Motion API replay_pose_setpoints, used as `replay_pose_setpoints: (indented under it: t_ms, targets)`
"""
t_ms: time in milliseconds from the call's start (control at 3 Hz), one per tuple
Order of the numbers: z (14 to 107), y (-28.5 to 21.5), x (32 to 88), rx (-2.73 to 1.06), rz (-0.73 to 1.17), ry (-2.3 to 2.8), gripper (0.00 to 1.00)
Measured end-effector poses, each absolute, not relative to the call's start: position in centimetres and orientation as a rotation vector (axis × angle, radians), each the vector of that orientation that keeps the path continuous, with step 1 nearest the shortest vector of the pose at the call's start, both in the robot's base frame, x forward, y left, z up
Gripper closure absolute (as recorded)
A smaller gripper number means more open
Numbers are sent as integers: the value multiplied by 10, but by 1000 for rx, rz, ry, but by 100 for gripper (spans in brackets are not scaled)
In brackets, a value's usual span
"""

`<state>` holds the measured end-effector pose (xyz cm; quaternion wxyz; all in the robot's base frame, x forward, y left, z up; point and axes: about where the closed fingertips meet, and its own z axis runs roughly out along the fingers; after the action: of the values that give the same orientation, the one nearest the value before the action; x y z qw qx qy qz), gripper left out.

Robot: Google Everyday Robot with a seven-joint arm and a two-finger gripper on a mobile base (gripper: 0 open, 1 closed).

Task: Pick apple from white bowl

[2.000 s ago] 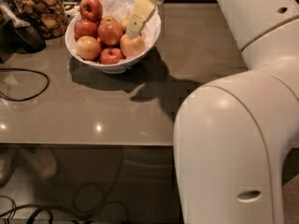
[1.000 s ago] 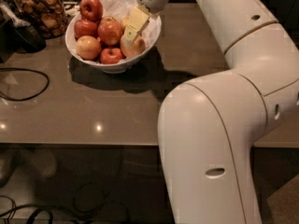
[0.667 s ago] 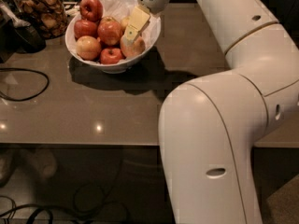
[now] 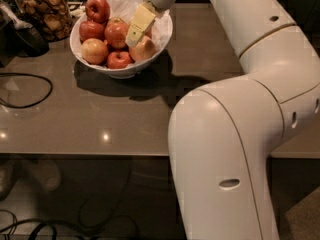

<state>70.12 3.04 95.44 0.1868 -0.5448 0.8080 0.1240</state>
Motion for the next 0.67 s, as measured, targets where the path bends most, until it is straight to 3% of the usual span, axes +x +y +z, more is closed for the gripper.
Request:
replay_pose_setpoints:
  t_ms: [333,667]
  targets:
    - [956,38,697,-1561,369,2255,12]
    - [953,42,696,-1567,373,2263,9]
